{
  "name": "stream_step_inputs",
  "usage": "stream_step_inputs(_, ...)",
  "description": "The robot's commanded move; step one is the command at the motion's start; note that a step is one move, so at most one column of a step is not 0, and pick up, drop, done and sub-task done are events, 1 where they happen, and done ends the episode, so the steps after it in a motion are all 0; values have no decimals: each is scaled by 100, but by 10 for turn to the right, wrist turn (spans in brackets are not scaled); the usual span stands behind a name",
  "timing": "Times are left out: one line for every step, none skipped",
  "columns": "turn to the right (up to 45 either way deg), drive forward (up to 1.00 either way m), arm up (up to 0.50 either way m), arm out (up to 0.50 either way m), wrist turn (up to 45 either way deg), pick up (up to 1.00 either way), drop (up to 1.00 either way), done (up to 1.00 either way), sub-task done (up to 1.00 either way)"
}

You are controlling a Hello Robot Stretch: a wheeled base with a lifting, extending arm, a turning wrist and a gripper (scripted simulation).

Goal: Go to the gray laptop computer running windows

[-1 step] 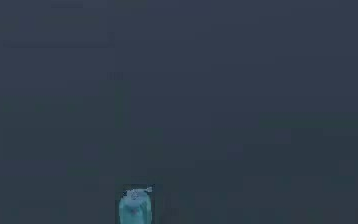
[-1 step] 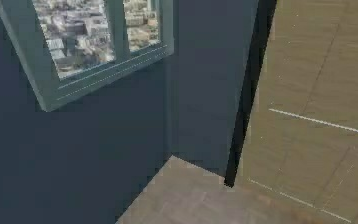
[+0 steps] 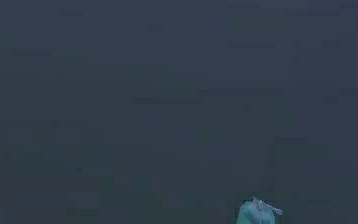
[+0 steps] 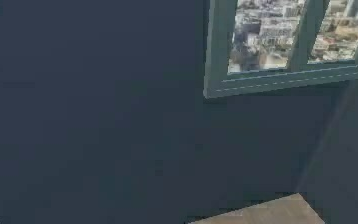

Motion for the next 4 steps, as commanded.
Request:
stream_step_inputs(-450,0,0,0,0,0,0,0,0)
stream_step_inputs(-450,0,0,0,0,0,0,0,0)
stream_step_inputs(-420,0,0,0,0,0,0,0,0)
stream_step_inputs(0,100,0,0,0,0,0,0,0)
